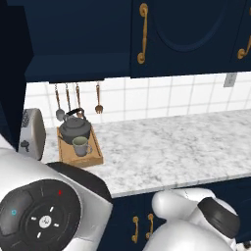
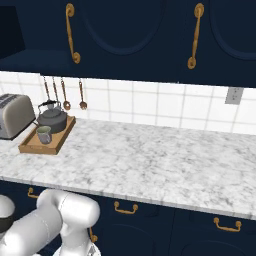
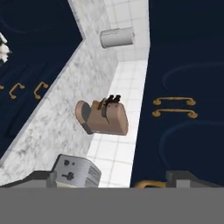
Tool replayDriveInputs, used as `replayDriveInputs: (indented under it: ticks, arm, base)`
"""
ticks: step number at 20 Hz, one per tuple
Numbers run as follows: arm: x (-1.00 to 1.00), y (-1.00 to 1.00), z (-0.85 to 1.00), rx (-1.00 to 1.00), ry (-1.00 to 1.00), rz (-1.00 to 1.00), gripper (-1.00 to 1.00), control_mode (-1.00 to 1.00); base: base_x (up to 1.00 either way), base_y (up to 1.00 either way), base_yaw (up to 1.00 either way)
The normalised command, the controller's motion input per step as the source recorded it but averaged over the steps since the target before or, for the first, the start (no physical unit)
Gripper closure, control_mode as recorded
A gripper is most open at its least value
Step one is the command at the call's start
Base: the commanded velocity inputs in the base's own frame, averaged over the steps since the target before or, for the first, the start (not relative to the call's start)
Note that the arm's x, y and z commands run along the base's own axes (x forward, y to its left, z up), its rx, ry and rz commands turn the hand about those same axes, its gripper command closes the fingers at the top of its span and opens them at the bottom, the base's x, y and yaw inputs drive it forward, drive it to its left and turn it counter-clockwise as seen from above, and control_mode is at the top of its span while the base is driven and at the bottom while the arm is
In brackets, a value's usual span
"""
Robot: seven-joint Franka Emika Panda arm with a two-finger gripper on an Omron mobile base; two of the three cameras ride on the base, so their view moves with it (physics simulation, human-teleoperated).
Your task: Pick the kettle from the counter and place it on the tray. Then pick the mug from the cabinet and place it on the tray. Then close the cabinet doors.
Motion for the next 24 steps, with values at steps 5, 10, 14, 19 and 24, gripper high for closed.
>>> replayDriveInputs:
  ticks: [5,10,14,19,24]
  arm:
    - [0.40,0.33,-0.18,0.01,0.00,-0.07,-1.00,-1.00]
    - [0.40,0.24,-0.13,0.05,0.02,-0.08,-1.00,-1.00]
    - [0.50,0.29,-0.22,0.00,0.01,-0.06,-1.00,-1.00]
    - [0.43,0.15,-0.19,0.00,0.00,-0.10,-1.00,-1.00]
    - [0.20,0.00,-0.21,0.00,-0.02,-0.21,-1.00,-1.00]
  base:
    - [0.00,0.00,0.00]
    - [0.00,0.00,0.00]
    - [0.00,0.00,0.00]
    - [0.00,0.00,0.00]
    - [0.00,0.00,0.00]
